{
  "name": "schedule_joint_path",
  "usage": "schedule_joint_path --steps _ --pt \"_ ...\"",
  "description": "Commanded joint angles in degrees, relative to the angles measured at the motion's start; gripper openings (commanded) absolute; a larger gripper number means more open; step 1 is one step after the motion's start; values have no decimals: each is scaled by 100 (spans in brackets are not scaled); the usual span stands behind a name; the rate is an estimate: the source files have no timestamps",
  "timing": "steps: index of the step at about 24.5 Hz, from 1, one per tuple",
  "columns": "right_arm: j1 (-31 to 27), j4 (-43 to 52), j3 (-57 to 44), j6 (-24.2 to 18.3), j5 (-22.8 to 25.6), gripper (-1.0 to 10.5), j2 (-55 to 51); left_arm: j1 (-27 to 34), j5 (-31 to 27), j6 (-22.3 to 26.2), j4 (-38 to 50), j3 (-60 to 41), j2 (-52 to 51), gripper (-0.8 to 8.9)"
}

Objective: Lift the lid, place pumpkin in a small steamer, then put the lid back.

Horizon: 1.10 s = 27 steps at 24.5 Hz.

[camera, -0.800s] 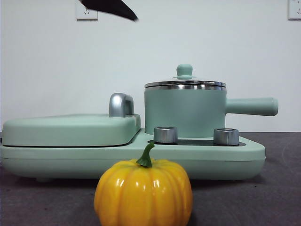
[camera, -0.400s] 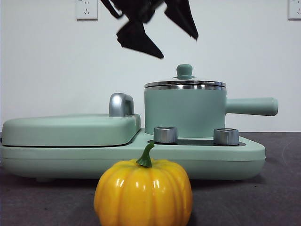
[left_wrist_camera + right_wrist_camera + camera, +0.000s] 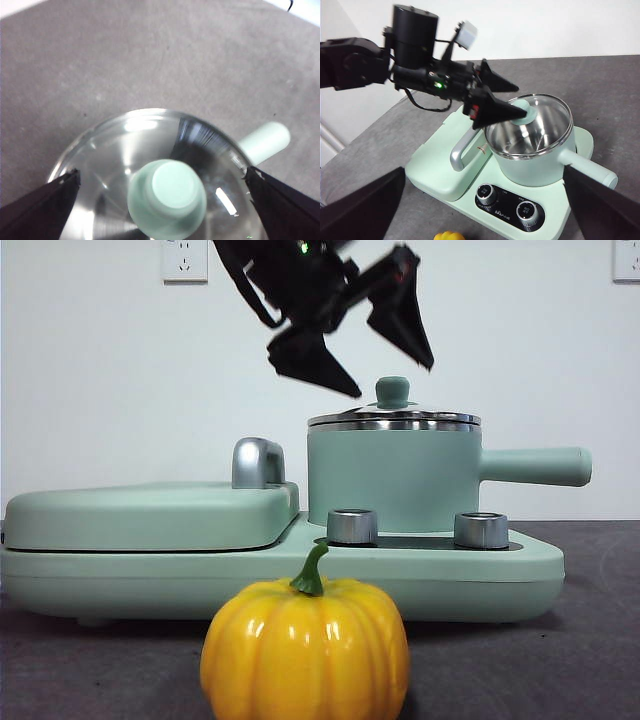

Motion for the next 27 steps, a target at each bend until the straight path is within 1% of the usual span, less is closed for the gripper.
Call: schedule_joint_path --steps 1,5,7,9,12,13,15,17,21,23,27 --pt "0 50 90 -31 -11 505 13 -59 -2 111 35 170 225 522" --pt "0 50 90 -31 -9 504 13 -61 -4 111 28 170 317 518" --pt "0 52 90 -31 -9 505 13 -61 -15 125 17 170 317 480" --pt "0 50 90 -31 -9 505 13 -61 -20 173 20 170 317 398" --pt "0 52 90 -31 -7 504 13 -61 -20 223 15 170 317 344" --pt "-2 52 90 -31 -4 505 13 -61 -20 267 7 170 317 307" --pt "0 52 90 -31 -4 504 13 -61 -22 341 -2 170 317 199" --pt "0 50 90 -31 -4 504 13 -61 -22 361 0 170 317 153" --pt "0 52 90 -31 -4 504 13 -61 -22 363 2 173 317 143" --pt "0 50 90 -31 -7 505 13 -61 -22 361 0 173 317 86" --pt "0 50 90 -31 -9 504 13 -61 -20 348 -153 330 315 82"
